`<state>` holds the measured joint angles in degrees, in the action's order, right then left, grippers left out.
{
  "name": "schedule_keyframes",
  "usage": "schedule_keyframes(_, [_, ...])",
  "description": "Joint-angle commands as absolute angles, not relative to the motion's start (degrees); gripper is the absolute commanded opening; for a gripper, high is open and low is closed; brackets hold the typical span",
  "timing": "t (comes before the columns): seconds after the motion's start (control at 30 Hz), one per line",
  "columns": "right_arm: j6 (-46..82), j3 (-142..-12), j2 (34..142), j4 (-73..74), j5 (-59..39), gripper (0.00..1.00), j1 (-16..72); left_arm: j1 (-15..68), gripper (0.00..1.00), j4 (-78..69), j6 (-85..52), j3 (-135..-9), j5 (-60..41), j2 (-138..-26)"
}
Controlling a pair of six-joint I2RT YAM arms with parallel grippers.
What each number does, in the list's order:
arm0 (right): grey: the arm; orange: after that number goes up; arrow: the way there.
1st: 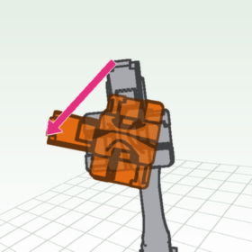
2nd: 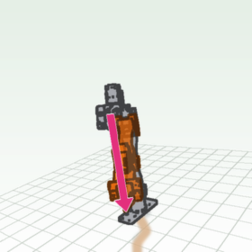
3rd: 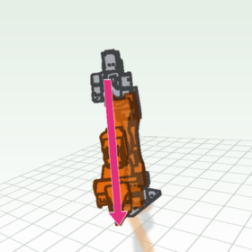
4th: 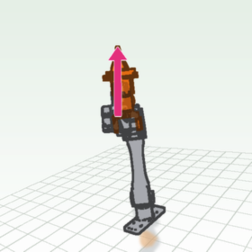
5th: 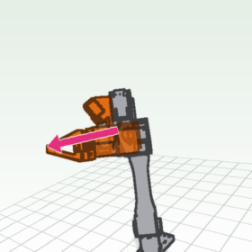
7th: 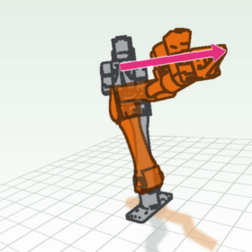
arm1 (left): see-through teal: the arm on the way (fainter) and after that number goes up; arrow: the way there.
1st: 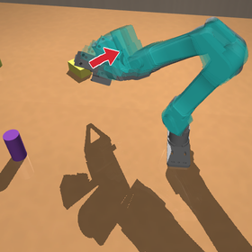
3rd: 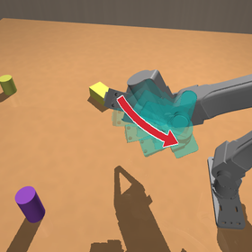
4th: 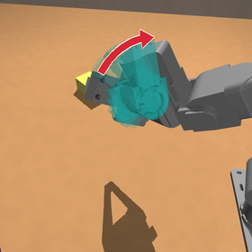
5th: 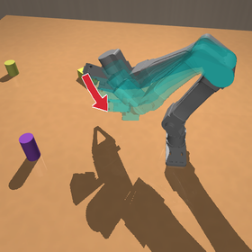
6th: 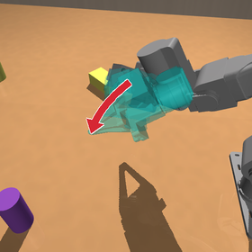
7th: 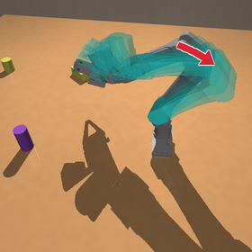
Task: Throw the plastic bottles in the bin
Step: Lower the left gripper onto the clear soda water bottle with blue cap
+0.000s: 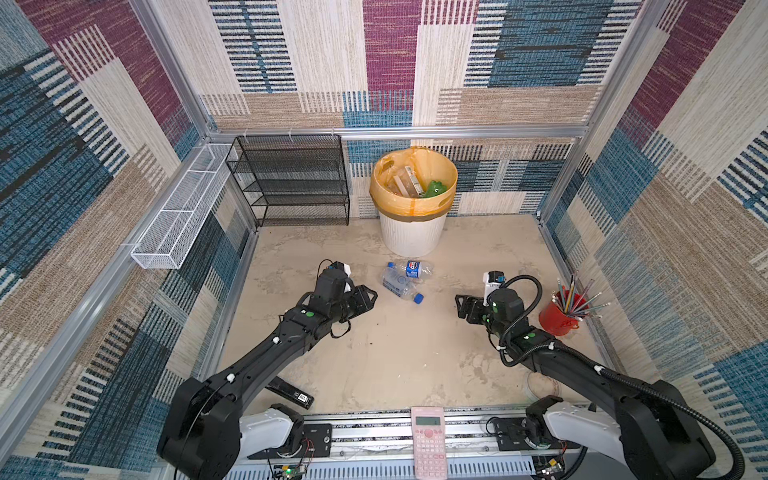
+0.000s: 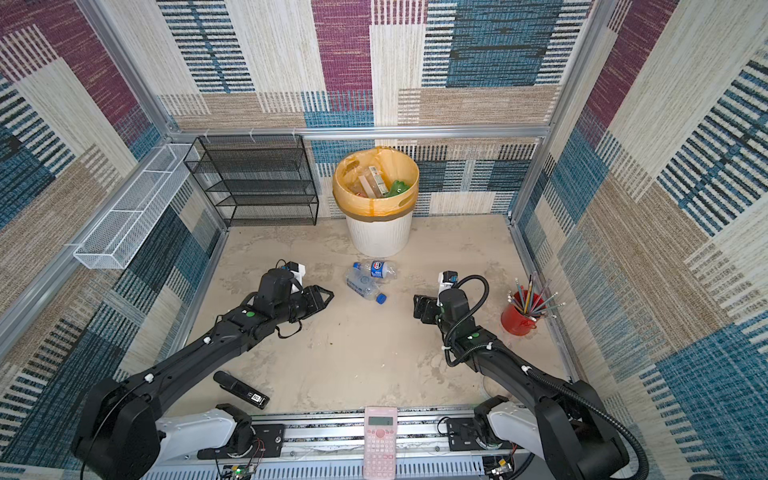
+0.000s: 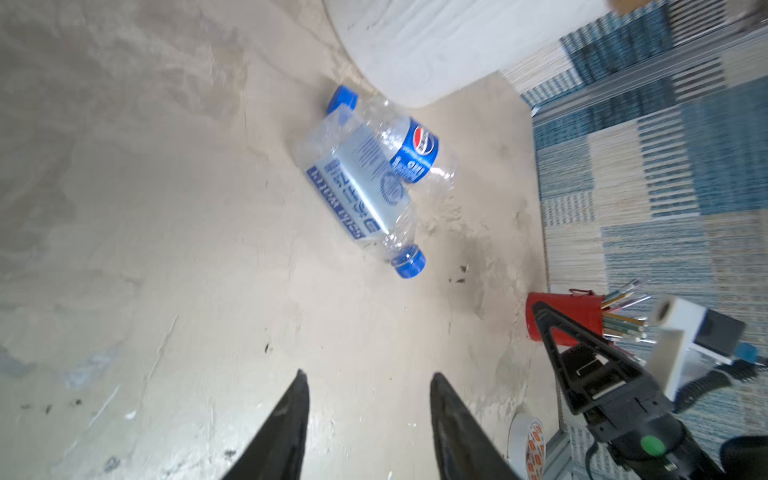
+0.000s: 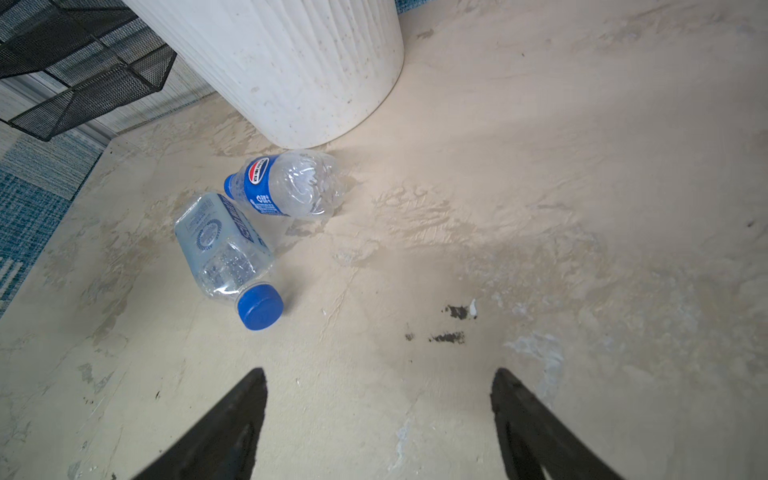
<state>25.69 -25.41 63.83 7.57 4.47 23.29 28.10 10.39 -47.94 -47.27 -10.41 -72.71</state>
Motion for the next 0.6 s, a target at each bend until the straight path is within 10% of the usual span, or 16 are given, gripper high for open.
schedule_keyframes(0.0, [26.78, -24.34, 62.27, 8.88, 4.22, 0.85, 23.2, 29.55, 0.52, 17.77, -51.95, -50.03, -6.94, -75.15])
schedule_keyframes(0.57, [26.54, -21.07, 56.47, 6.74, 4.07, 0.85, 21.67, 34.1, 0.71, 25.45, -63.49, -68.03, -1.59, -93.36])
